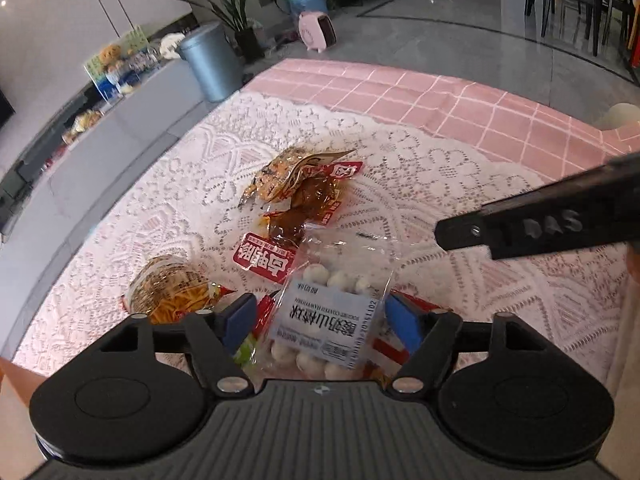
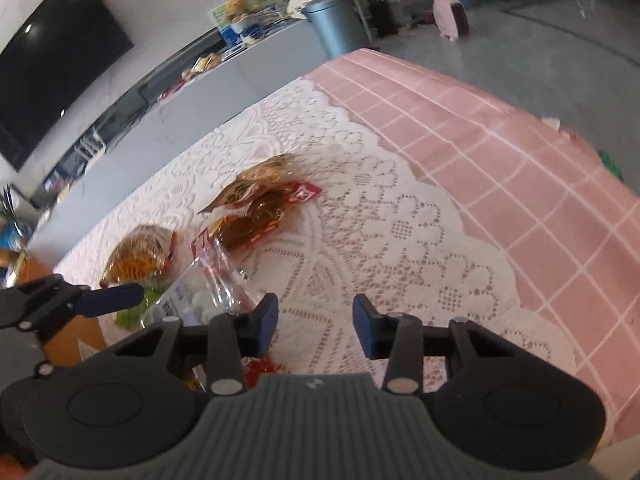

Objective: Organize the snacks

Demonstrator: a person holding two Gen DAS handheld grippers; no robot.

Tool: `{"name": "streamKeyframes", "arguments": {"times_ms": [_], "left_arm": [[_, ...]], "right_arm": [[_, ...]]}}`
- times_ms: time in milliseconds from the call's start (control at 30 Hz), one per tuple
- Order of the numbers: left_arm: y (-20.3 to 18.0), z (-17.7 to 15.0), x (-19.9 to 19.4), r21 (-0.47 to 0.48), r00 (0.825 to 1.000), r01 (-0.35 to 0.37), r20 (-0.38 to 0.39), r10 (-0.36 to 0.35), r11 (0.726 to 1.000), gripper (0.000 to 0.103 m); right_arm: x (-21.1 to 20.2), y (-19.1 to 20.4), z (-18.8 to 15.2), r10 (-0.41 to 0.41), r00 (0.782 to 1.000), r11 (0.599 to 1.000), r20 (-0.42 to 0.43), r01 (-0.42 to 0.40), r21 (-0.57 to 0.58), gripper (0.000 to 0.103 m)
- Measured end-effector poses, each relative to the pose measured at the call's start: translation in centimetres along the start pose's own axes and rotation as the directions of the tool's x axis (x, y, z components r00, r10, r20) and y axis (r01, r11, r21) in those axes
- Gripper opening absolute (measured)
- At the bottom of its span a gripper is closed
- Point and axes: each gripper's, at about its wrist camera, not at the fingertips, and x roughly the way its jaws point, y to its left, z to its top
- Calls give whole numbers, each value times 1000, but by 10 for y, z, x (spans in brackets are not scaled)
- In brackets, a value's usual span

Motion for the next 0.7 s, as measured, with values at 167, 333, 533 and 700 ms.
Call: {"name": "streamKeyframes", "arguments": {"times_ms": [167, 333, 533, 700], "left_arm": [[12, 4, 19, -70, 996, 64, -53, -68, 995, 88], [26, -3, 20, -202, 990, 126, -40, -137, 971, 77], [34, -13, 1, -334, 994, 100, 0, -106, 937, 70], [26, -22, -40, -356, 999, 40, 36, -29, 933, 70]], "right_arm": [[5, 2, 0, -1, 1000, 1000, -10, 1, -12, 41], [7, 1, -1, -8, 1000, 1000, -19, 8, -10, 41], [7, 8, -3, 1, 1000, 999, -11, -1, -51, 41], [7, 17, -6, 35, 999, 993, -19, -37, -112, 49]]}}
